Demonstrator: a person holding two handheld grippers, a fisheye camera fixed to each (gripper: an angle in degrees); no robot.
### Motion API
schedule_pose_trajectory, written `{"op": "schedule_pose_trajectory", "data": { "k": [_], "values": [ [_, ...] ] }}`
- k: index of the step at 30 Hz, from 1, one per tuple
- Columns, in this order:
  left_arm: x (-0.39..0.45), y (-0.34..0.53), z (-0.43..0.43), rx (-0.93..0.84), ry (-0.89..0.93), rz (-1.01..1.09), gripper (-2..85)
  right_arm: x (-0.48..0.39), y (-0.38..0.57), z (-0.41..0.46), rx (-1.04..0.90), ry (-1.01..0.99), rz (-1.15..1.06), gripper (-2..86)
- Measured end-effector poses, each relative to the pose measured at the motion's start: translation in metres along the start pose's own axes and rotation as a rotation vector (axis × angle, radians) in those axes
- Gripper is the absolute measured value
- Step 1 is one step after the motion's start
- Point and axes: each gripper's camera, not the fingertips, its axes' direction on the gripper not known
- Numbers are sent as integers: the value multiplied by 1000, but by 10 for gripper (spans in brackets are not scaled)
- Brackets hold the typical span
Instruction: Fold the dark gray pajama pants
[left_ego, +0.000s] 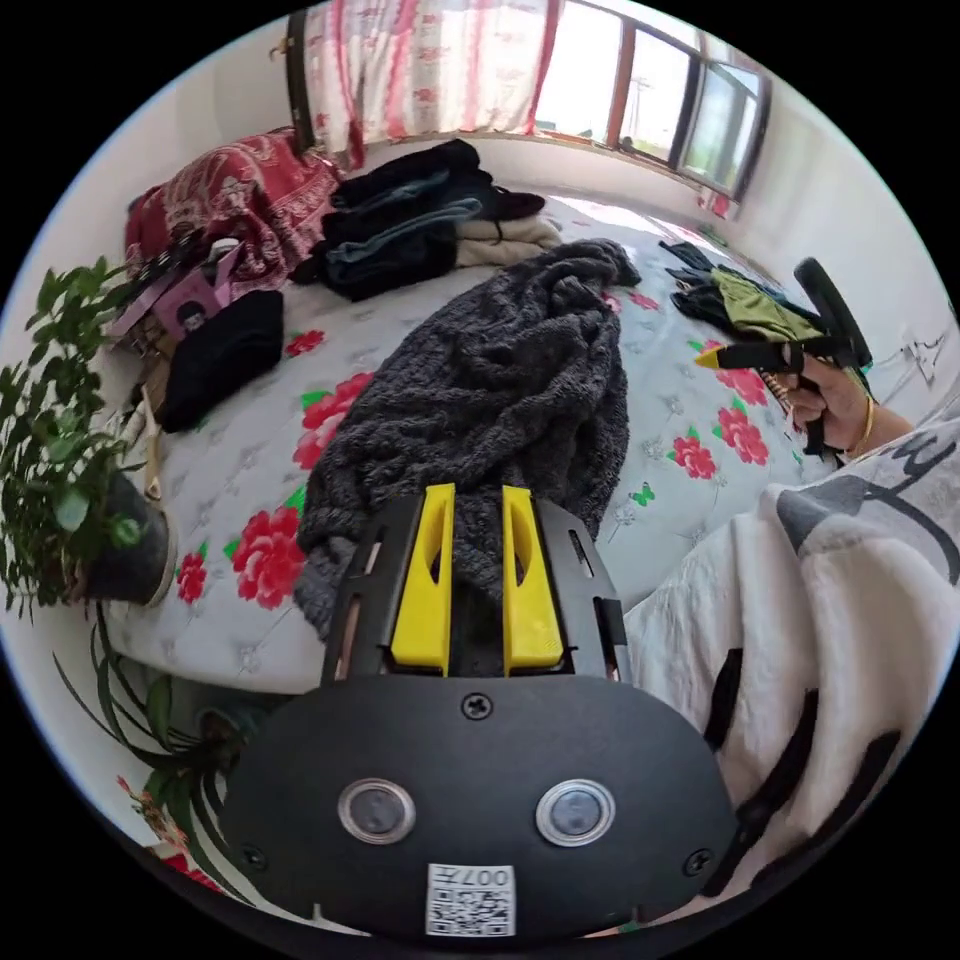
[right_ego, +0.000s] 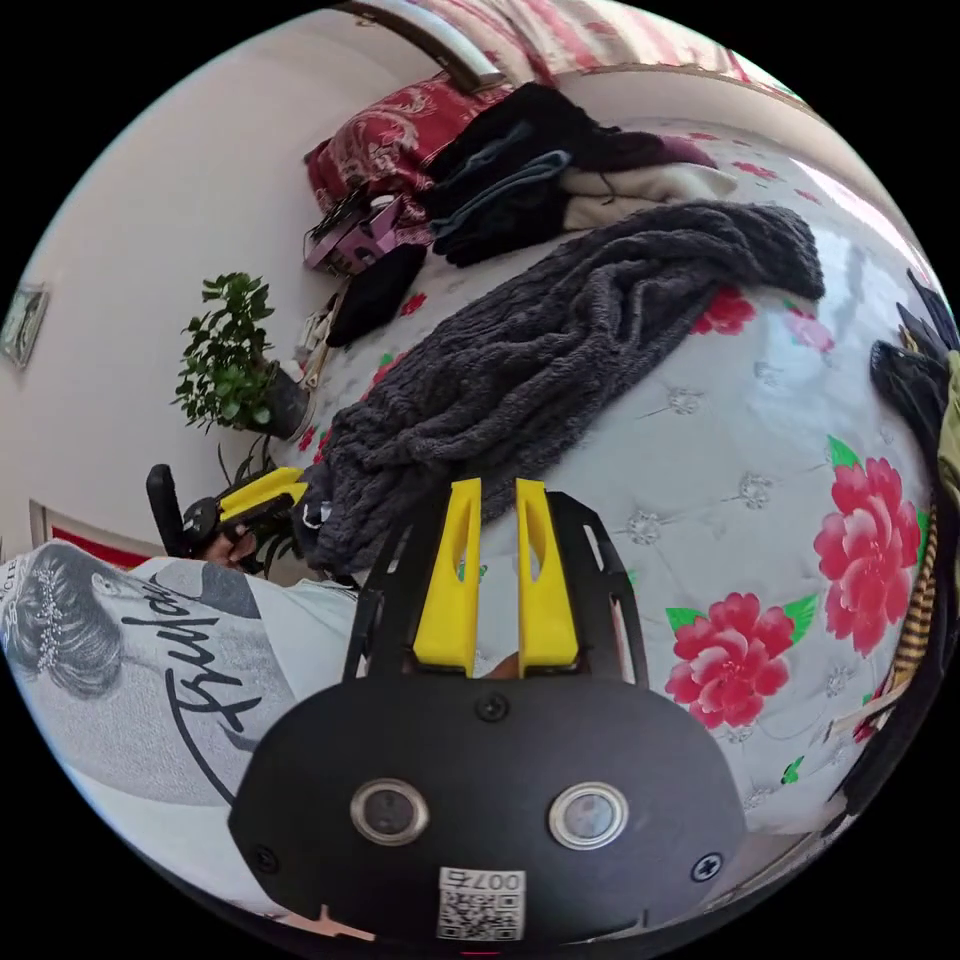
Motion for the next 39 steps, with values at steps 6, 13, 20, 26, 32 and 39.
{"op": "schedule_pose_trajectory", "data": {
  "k": [6,13,20,26,32,39],
  "values": [
    [-10,-4,93,-244,-184,83,-6,34,4,-28,85,67,74,83],
    [-184,-49,106,-290,-274,-288,-9,81,-18,-33,85,78,148,82],
    [-174,-54,24,-15,-428,-359,-7,162,-85,-32,126,13,281,81],
    [-130,21,19,-58,-208,-420,54,237,-155,-11,113,-39,379,87],
    [-147,13,64,-202,-188,-409,74,276,-211,-2,96,-78,419,84],
    [-186,0,44,-180,-126,-583,3,257,-234,-43,53,-145,398,19]
  ]
}}
